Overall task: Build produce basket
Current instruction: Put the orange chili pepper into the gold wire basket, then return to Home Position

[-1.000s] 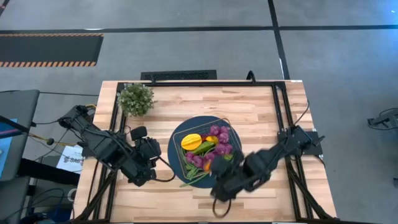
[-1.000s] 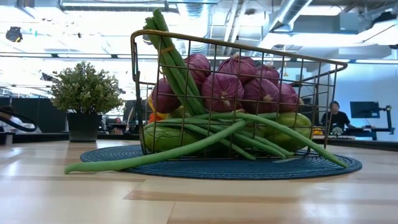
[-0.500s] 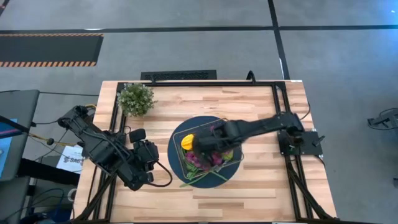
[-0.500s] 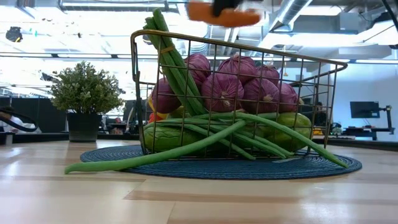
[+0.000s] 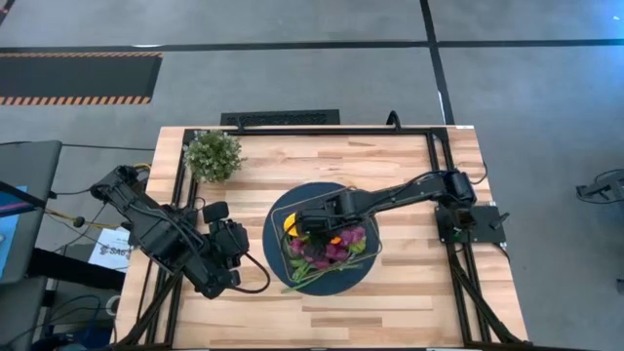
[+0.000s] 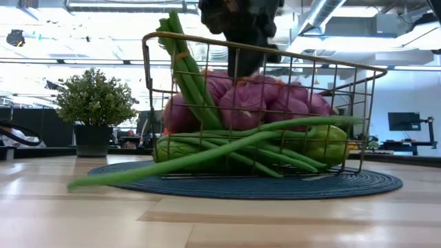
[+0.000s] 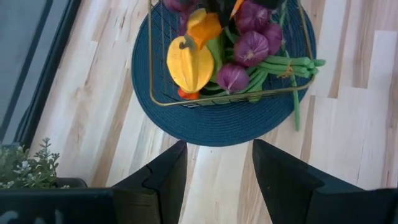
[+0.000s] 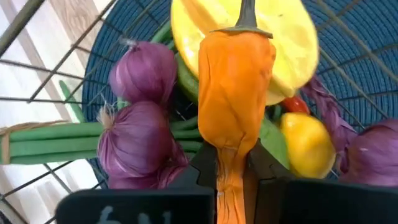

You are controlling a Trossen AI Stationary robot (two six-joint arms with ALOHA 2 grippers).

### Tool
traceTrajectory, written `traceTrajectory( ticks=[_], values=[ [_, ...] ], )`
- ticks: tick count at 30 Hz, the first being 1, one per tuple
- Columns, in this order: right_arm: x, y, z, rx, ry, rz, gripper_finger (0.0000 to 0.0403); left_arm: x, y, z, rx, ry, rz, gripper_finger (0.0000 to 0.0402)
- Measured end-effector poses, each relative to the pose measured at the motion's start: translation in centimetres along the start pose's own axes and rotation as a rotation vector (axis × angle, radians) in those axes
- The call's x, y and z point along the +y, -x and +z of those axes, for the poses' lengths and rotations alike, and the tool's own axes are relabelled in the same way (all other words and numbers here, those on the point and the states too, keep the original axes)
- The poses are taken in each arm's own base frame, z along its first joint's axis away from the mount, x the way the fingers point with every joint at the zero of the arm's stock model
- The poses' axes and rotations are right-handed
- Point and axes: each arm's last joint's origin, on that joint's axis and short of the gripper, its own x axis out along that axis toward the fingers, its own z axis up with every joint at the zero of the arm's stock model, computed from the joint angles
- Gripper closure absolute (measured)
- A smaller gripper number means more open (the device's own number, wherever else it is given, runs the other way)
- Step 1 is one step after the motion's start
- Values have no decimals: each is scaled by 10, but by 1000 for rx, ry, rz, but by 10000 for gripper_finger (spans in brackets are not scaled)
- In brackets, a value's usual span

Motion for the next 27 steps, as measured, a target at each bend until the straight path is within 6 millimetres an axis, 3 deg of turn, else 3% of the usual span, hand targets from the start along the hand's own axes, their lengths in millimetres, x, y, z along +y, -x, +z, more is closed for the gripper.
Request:
traceTrajectory(
  ticks=[5,11,15,21,27],
  values=[
    [-15,-7,-3,14,-3,29,374,0,0,0,-1,2,0,233],
    [-33,13,-5,-4,-13,26,366,0,0,0,-7,23,6,233],
    [-36,30,-6,-33,12,39,296,1,-1,1,-8,33,11,233],
    [-39,33,-16,54,16,-8,177,4,-3,3,-10,50,22,233],
    [-35,35,-17,53,20,-5,130,5,-4,5,-13,59,29,233]
  ],
)
